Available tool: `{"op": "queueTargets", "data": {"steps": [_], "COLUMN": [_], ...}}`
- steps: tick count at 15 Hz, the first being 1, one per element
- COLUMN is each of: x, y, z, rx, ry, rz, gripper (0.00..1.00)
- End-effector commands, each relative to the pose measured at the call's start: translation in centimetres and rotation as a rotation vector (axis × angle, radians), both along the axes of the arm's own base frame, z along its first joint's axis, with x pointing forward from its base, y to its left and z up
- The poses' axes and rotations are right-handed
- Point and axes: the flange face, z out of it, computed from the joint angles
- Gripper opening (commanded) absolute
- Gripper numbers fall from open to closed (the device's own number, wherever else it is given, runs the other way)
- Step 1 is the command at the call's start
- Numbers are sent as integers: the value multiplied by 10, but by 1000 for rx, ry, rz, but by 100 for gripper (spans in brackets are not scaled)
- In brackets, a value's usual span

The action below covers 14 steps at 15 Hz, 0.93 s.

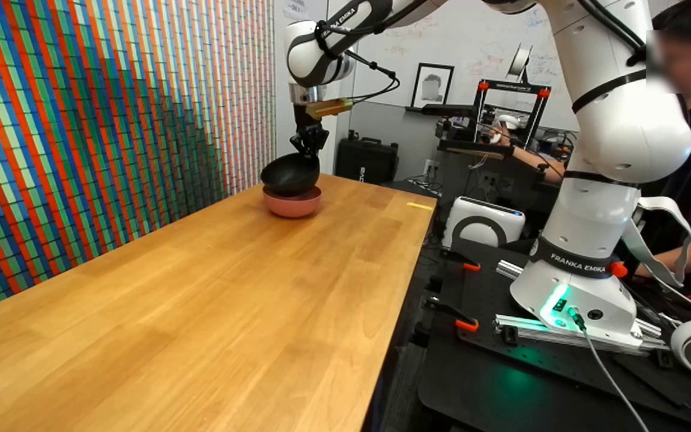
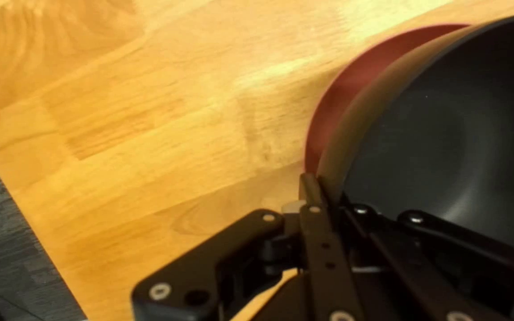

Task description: Put the black bowl in the pink bowl

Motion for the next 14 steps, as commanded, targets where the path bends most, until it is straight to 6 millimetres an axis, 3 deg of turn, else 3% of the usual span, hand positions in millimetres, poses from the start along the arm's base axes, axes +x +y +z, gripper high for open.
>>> {"op": "queueTargets", "data": {"steps": [1,5,6,8,10,14], "x": [-25,-40,-41,-42,-42,-34], "y": [-9,-5,-2,1,6,16], "z": [-12,-48,-56,-63,-63,-38], "rx": [43,71,82,101,118,145], "ry": [-21,-35,-38,-53,-69,-94], "rz": [-38,-62,-67,-84,-94,-67], "gripper": [1,1,30,37,54,84]}}
